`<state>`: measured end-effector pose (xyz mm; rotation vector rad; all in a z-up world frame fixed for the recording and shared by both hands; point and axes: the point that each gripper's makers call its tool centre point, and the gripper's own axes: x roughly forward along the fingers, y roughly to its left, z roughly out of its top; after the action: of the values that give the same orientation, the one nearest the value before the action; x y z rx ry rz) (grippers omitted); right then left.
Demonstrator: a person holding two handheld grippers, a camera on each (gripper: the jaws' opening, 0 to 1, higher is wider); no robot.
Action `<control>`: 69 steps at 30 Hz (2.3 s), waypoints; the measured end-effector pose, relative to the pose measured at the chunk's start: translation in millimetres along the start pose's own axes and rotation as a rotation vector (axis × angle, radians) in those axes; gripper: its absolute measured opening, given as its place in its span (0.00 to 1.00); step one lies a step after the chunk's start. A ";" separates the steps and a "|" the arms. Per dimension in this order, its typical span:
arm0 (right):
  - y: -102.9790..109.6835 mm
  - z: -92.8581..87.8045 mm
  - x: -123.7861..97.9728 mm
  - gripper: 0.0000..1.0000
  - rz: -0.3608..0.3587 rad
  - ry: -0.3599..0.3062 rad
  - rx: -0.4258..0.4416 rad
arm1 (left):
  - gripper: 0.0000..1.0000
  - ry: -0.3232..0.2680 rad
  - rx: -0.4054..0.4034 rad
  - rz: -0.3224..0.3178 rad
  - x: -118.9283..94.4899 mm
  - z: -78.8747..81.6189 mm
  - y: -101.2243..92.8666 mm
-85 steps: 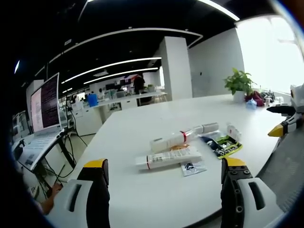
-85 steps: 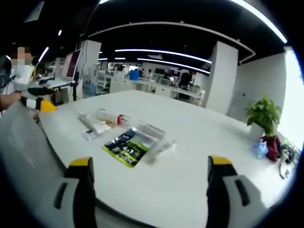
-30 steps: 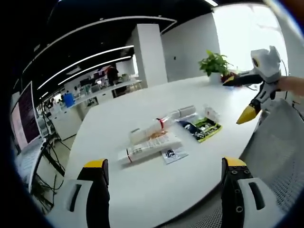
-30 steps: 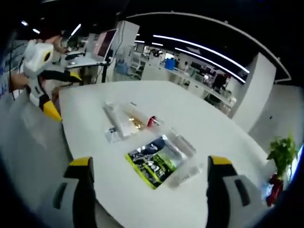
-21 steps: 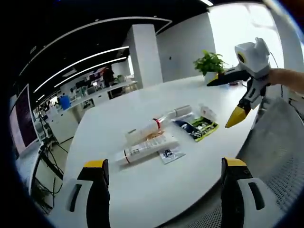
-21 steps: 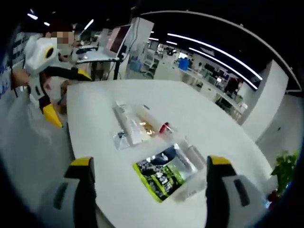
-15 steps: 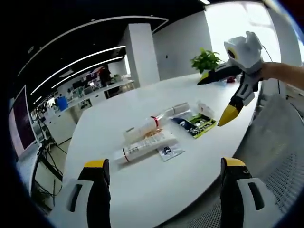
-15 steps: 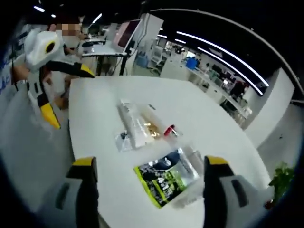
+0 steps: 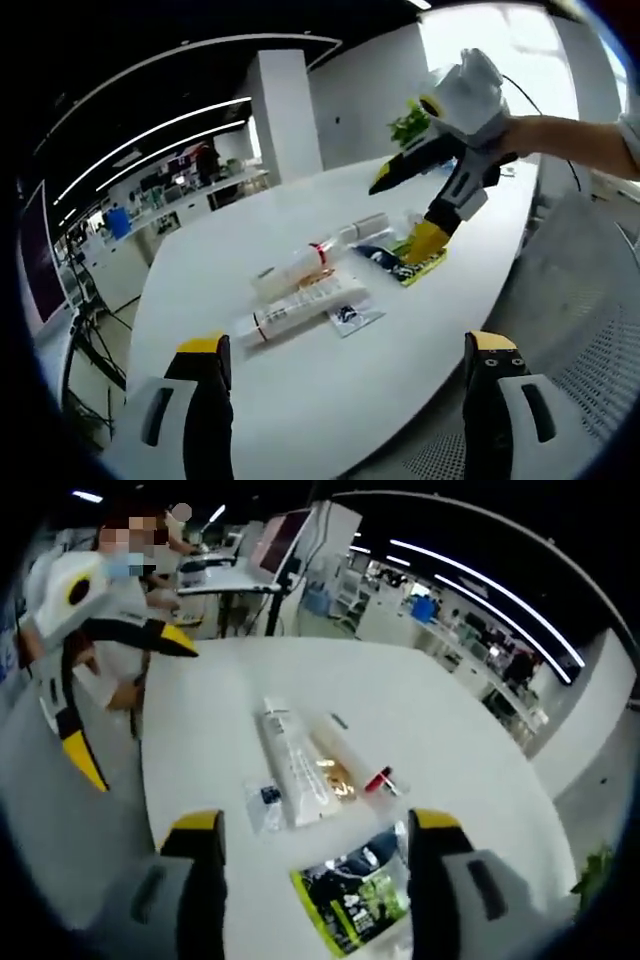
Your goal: Arrange the skincare products in the storage area until every visible bottle or jar stands upright without overlapping.
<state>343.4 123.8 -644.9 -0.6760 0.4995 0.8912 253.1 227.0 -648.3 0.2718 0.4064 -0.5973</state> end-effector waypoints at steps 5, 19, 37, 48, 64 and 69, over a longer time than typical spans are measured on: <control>0.8 4.7 13.9 0.66 0.014 0.019 0.000 | 0.95 -0.008 -0.003 -0.038 0.8 -0.9 0.5; 9.6 23.0 62.6 0.51 0.123 0.064 -0.045 | 0.92 0.001 -0.025 -0.076 1.5 -7.4 7.8; -48.1 17.3 99.4 0.38 0.132 0.186 -0.158 | 0.90 0.007 -0.072 -0.070 1.9 -15.3 19.9; -75.8 -0.5 115.9 0.34 0.143 0.278 -0.208 | 0.89 0.026 -0.093 -0.072 6.4 -20.0 25.8; -72.8 -25.2 148.1 0.32 0.305 0.421 -0.295 | 0.88 0.045 -0.125 -0.057 11.0 -25.1 36.8; -73.6 -31.3 157.0 0.32 0.347 0.454 -0.315 | 0.88 0.052 -0.138 -0.050 12.7 -26.3 41.5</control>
<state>485.8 152.5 -744.5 -1.1126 0.9128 1.1605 279.6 263.3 -671.8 0.1459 0.5033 -0.6096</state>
